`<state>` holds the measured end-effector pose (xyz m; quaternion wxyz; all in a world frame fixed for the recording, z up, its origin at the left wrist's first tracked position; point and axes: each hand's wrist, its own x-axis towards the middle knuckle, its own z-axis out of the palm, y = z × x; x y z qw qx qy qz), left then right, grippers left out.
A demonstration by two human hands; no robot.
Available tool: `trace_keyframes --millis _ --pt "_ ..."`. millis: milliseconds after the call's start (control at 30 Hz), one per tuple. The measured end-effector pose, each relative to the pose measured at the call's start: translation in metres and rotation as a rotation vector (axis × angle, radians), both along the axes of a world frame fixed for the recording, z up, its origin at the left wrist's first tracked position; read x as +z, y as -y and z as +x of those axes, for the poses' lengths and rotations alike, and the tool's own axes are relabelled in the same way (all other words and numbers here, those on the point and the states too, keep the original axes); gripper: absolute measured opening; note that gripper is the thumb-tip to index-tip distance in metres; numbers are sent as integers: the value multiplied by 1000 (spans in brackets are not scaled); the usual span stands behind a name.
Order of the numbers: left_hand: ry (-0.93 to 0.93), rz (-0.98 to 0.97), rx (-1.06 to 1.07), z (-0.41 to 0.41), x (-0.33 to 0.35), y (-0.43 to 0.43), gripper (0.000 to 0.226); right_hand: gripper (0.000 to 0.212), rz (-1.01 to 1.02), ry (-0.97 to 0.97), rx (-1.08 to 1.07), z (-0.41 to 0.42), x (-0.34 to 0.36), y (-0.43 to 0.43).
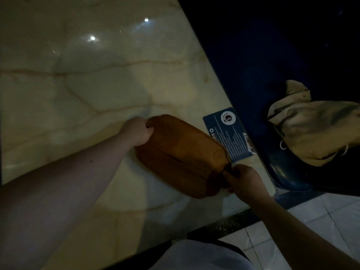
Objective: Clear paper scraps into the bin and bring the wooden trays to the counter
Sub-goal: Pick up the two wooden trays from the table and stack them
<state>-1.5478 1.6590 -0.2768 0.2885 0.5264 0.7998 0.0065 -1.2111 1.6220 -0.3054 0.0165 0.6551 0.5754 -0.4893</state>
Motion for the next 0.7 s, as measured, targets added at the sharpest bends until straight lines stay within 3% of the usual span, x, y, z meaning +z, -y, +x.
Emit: trace_keyframes --millis 233,400,567,700 --pt "32 68 41 0 -3 5 27 6 -19 -113 -191 -4 -3 8" --pt "112 178 295 -2 16 19 23 26 -5 -336 -401 -11 8 0" --pt "204 329 533 0 47 59 29 12 122 -515 -352 -35 33 -34" --pt "251 448 656 2 72 103 34 27 198 -630 -149 -66 65 -50"
